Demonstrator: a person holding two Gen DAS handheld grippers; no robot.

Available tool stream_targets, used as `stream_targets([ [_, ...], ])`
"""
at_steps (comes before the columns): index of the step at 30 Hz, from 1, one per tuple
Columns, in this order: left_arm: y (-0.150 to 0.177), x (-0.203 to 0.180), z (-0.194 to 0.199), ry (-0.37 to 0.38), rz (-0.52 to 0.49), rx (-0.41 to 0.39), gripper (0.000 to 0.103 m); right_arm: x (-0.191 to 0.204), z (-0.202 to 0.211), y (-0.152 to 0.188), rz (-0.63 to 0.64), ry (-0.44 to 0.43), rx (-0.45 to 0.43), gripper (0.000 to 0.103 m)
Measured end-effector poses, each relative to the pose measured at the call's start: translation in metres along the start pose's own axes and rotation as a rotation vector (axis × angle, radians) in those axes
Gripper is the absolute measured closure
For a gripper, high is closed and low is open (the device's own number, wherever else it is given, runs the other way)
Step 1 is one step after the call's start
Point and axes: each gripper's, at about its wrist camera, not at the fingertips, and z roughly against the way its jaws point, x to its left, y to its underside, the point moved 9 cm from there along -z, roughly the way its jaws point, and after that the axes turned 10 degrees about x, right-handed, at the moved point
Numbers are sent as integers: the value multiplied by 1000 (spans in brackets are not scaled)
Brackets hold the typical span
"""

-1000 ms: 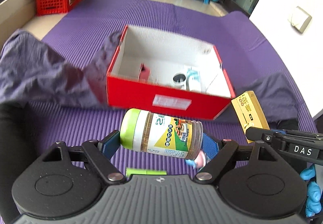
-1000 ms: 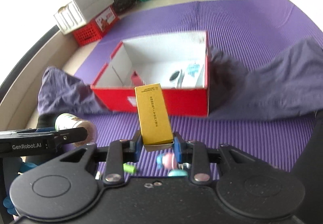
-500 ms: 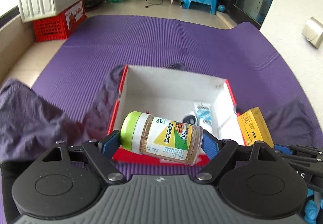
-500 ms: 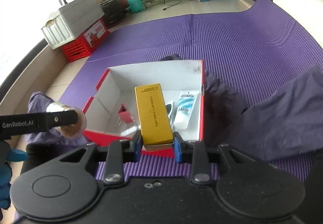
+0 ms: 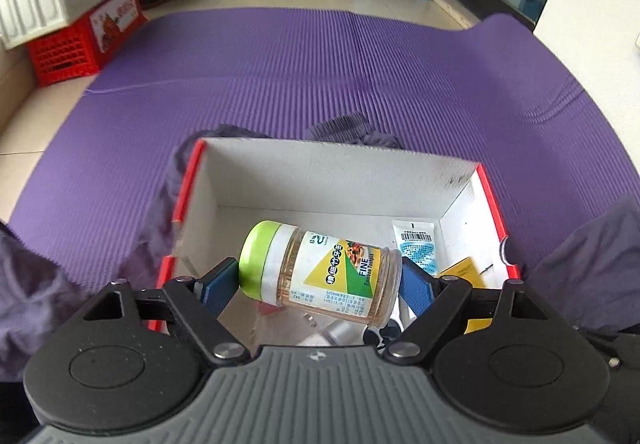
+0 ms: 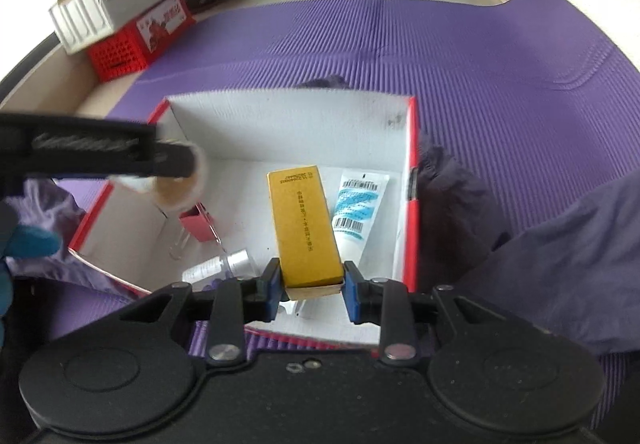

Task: Organize rigid objects
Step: 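Lower the jar and yellow box into the shoebox and open both tools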

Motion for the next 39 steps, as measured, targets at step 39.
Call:
stream_targets([
  [39,6,20,-115,-51,82,263,19,10,-56,-4,42,21,85,61],
])
